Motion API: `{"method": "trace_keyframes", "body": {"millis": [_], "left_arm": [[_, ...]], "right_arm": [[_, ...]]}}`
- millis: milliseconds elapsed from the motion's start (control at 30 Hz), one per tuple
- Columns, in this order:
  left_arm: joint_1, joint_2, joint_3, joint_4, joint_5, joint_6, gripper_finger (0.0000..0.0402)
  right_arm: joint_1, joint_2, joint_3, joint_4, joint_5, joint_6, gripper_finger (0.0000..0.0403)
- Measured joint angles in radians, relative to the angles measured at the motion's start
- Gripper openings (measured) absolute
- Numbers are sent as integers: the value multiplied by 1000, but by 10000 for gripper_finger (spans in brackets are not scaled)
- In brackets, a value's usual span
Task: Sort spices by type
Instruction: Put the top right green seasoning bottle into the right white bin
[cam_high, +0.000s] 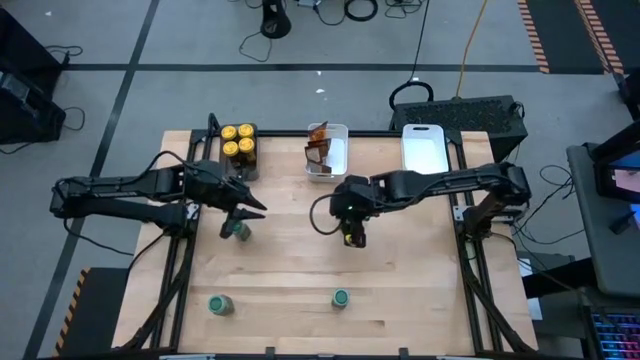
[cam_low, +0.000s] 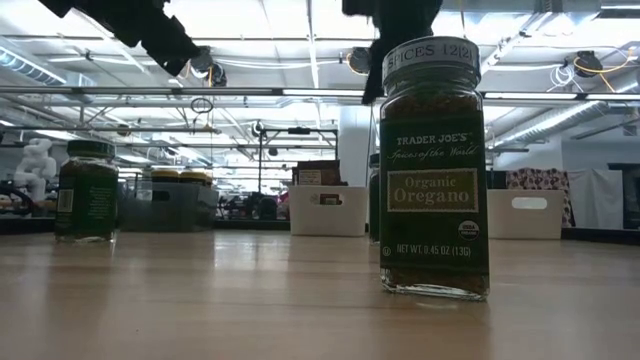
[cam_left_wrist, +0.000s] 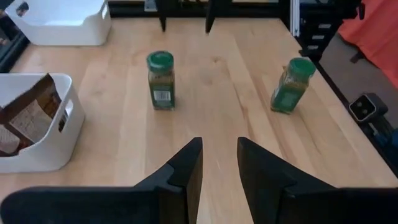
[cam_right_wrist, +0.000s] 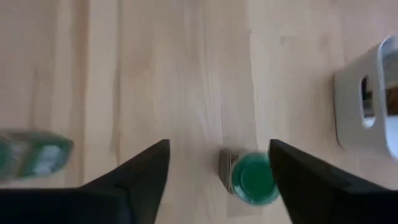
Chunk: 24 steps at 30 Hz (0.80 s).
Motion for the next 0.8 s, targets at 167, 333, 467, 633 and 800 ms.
{"method": "trace_keyframes", "body": {"millis": [167, 333, 467, 633, 800], "left_arm": [[0, 3, 0, 6, 0, 12, 105], [0, 3, 0, 8, 0, 21, 105], [0, 3, 0, 11, -5, 39, 105], [2, 3, 0, 15, -14, 41, 105], [13, 3, 0, 15, -14, 41, 105]], "right_arm": [[-16, 47, 0, -23, -1, -41, 328], [-30, 95, 0, -72, -2, -52, 366], [-45, 132, 0, -93, -2, -53, 368], [-64, 161, 0, -103, 17, -71, 361], [-85, 168, 0, -104, 45, -75, 360]]}}
